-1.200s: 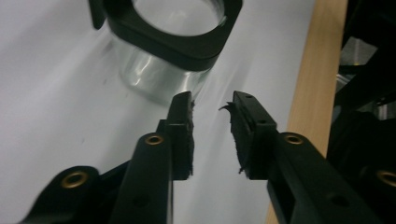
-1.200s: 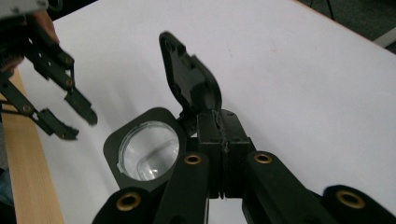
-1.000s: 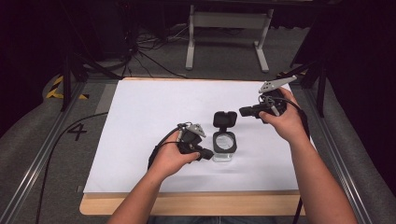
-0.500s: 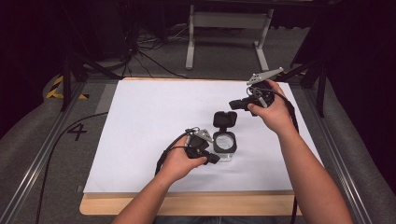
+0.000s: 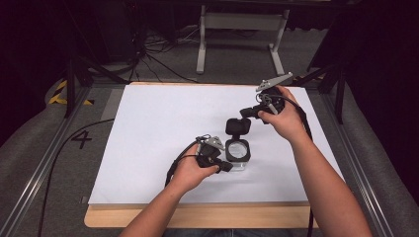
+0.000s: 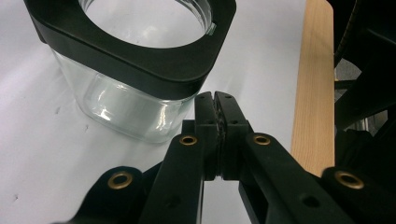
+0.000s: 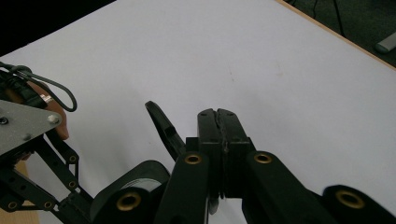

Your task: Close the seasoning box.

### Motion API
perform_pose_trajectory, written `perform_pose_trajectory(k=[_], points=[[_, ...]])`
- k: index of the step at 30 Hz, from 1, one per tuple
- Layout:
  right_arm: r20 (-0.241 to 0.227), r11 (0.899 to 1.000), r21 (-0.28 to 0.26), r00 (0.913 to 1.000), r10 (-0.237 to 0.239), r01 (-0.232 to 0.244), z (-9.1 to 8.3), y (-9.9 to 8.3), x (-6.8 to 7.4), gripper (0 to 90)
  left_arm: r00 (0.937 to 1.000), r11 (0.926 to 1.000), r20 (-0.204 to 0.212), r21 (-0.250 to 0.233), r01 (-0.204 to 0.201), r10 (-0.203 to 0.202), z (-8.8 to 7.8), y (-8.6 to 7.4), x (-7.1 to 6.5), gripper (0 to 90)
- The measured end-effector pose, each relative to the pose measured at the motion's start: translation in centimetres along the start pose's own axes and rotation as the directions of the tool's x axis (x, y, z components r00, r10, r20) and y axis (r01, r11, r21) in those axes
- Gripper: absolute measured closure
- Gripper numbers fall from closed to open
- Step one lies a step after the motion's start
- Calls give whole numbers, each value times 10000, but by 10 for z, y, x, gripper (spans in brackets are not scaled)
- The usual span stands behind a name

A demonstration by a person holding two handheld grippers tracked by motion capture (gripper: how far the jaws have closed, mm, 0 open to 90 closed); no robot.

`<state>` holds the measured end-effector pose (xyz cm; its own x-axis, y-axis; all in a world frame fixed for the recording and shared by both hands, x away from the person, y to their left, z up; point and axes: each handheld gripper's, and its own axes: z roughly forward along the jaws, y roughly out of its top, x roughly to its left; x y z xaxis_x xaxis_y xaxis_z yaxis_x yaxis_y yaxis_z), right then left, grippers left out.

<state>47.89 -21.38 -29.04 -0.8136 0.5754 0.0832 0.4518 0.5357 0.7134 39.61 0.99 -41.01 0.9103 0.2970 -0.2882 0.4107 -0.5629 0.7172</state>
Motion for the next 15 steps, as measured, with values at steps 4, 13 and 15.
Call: perform_pose_trajectory(k=[4,13,15], points=[[-40,10000,19,10000,-34,34,-1,-2,3,900,10000,10000,5,-53,11,-11,0,0,0,890],[-445,9989,179,9981,-423,432,-1,-12,21,900,10000,10000,14,-6,70,-70,0,0,-1,878],[-460,9986,208,9978,-468,478,-1,-13,24,900,10000,10000,3,46,15,-15,0,0,-1,878]])
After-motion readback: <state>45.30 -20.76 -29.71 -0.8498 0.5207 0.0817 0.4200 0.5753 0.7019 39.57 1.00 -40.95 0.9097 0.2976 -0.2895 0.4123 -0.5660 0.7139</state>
